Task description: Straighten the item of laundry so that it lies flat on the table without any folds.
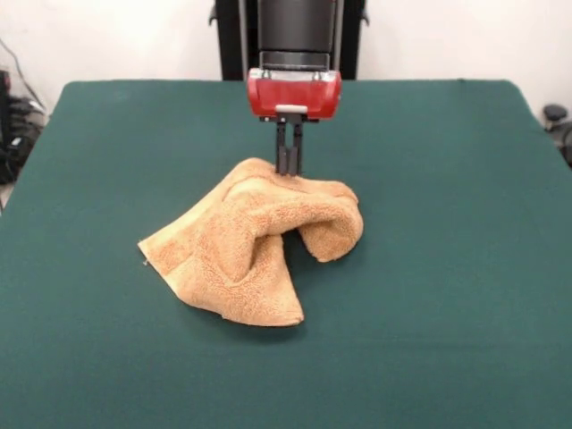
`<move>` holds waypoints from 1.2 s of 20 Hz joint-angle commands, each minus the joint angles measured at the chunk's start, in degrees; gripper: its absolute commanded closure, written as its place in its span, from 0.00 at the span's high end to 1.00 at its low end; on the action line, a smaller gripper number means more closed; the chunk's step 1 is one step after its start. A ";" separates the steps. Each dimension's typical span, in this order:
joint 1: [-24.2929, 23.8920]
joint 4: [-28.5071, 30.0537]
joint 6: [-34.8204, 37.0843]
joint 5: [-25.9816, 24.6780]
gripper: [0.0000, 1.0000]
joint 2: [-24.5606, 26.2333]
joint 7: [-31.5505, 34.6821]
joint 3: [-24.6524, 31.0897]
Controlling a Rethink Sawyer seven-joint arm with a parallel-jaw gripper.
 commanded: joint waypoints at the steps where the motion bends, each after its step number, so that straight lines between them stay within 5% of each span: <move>1: -4.90 1.78 -7.00 -7.75 0.00 0.67 6.44 5.05; 14: -9.05 -2.94 -6.88 -12.24 0.00 5.78 6.42 7.53; 24: -11.26 -2.25 -14.87 -12.60 0.00 9.47 10.99 12.05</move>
